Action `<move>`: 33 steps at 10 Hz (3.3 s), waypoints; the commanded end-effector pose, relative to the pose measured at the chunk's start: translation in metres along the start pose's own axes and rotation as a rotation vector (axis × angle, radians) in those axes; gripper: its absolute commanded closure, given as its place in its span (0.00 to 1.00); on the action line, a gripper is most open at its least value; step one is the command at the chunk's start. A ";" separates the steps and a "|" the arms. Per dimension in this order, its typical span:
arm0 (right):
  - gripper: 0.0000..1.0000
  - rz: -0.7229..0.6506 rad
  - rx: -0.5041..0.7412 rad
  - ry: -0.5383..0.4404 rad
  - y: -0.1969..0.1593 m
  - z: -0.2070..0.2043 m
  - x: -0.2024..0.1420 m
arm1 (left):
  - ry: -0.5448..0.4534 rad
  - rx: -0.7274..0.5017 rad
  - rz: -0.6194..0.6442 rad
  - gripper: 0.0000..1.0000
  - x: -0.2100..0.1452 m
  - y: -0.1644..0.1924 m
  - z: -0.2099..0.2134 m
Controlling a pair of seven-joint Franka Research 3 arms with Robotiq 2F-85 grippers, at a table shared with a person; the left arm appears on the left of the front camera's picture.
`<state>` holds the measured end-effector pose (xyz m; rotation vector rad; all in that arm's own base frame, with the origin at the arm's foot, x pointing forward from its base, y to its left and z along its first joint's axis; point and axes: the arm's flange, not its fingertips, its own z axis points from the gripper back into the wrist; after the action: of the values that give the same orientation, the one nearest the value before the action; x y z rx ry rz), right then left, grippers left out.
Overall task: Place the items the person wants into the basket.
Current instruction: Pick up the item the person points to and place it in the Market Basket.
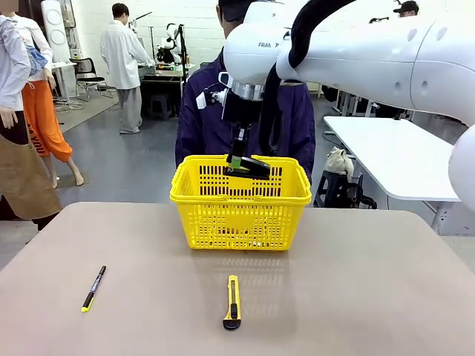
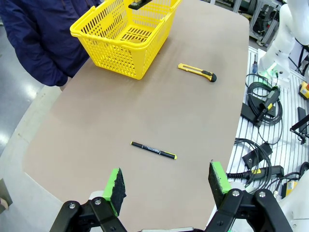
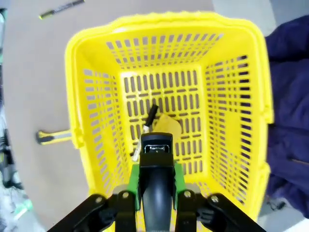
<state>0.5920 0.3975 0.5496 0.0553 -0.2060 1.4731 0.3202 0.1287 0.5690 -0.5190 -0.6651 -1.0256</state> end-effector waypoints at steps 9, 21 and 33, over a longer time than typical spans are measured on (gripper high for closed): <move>0.68 0.033 0.010 -0.021 -0.014 -0.045 -0.001 | -0.023 -0.007 -0.021 0.10 -0.001 0.000 0.002; 0.68 0.094 0.126 0.073 -0.036 -0.155 0.017 | -0.023 -0.007 -0.021 0.10 -0.001 0.000 0.002; 0.00 0.104 0.082 0.035 0.003 -0.072 -0.019 | -0.023 -0.007 -0.021 0.10 -0.001 0.000 0.002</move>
<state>0.6262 0.4206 0.4465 0.1004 -0.1239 1.5734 0.3203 0.1289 0.5690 -0.5190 -0.6654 -1.0252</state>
